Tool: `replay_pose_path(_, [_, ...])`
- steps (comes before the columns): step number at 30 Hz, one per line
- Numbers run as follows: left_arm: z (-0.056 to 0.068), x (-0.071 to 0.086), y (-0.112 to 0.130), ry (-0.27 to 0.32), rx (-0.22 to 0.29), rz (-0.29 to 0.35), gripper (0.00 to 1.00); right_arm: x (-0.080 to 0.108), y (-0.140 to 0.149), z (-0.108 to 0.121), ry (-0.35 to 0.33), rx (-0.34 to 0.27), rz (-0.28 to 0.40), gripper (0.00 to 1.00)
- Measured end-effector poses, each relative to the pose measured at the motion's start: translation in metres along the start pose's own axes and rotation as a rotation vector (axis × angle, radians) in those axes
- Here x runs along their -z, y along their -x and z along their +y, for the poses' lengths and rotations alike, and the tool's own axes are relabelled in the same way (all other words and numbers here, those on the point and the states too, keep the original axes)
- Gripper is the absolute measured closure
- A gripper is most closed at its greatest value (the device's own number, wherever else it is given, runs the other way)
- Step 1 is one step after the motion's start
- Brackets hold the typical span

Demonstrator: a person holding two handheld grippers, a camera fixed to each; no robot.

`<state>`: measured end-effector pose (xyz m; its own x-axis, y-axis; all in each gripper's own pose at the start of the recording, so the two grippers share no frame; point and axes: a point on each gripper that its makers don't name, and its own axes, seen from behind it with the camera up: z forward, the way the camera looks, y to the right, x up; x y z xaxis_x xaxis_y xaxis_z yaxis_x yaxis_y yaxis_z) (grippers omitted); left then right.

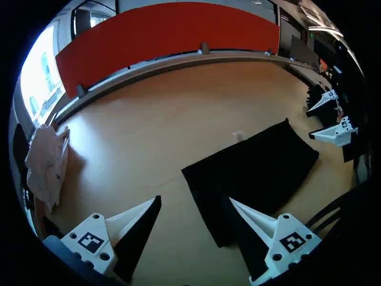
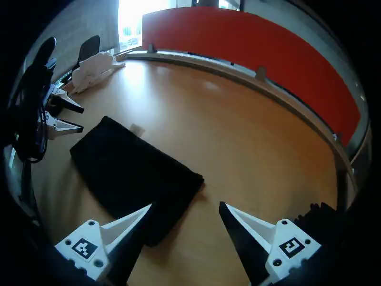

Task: Fold towel

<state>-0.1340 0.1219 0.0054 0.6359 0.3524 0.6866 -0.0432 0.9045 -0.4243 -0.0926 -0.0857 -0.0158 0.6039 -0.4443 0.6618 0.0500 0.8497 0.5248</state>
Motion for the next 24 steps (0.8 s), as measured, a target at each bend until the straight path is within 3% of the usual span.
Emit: replay_pose_path(24, [0.024, 0.034, 0.038, -0.007, 0.07, -0.005, 0.06, 0.036, 0.025, -0.029, -0.009, -0.009, 0.022, 0.0])
